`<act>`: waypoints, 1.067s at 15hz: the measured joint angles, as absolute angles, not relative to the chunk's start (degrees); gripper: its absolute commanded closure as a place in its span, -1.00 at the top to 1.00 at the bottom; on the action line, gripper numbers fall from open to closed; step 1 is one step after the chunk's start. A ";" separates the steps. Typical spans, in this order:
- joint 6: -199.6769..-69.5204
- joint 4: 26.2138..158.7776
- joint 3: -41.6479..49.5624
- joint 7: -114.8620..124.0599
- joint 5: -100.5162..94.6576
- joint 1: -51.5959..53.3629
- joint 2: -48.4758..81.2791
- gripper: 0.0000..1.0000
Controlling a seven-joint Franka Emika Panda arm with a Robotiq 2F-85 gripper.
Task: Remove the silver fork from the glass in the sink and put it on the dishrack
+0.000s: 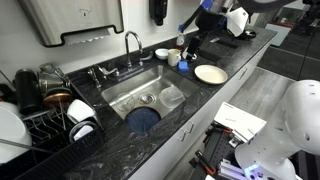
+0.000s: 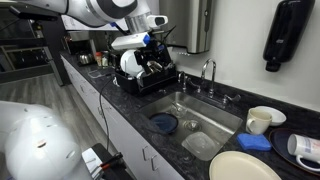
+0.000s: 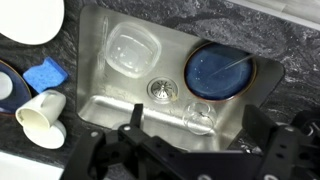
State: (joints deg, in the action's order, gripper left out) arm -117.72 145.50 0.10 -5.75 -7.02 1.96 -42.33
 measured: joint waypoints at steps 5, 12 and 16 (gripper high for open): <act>-133.91 152.11 4.90 -17.43 -5.32 6.97 -39.73 1.00; -150.90 159.28 9.74 -34.54 -1.69 17.87 -32.96 1.00; -156.87 159.27 9.78 -43.00 -2.14 21.57 -28.78 1.00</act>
